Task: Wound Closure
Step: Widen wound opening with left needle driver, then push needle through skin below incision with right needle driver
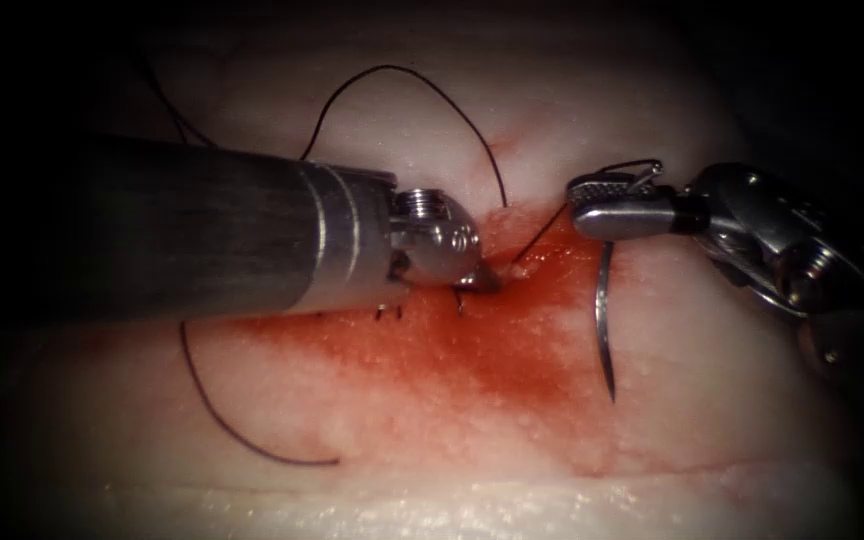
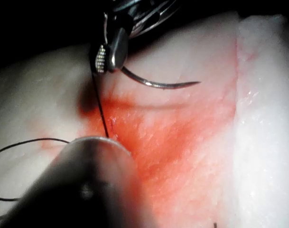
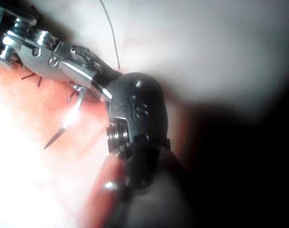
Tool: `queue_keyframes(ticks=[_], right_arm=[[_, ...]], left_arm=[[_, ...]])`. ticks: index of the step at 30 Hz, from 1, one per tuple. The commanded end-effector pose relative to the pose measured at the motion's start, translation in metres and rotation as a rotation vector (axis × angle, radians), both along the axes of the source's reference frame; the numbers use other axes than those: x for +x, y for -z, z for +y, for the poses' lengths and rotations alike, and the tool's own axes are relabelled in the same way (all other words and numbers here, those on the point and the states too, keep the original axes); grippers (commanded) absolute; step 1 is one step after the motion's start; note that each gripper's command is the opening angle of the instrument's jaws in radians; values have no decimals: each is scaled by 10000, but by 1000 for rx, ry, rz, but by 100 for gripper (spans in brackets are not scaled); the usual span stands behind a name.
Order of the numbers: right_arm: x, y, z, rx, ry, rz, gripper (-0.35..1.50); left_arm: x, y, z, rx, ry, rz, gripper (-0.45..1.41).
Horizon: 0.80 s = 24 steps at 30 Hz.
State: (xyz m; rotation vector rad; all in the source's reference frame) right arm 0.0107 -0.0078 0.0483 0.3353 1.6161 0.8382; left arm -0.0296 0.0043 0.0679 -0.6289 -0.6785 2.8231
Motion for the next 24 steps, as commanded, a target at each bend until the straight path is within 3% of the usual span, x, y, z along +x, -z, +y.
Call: queue_keyframes(ticks=[1,4,6,12,19,24], right_arm=[[9,-13,10,-64,-30,0,-35],[13,-16,15,-130,-47,-16,-35],[21,-21,17,-199,-57,-26,-35],[42,-34,11,-309,-43,-90,-35],[65,-48,0,-469,-36,-142,-35],[65,-53,0,-596,-40,-186,-35]], left_arm=[[-3,-3,1,7,8,-1,-16],[-2,-1,1,11,11,0,4],[-2,0,-1,14,15,1,32],[-4,1,-4,24,24,2,44],[-5,6,-6,31,27,-11,37],[-2,9,-8,33,32,-17,37]])
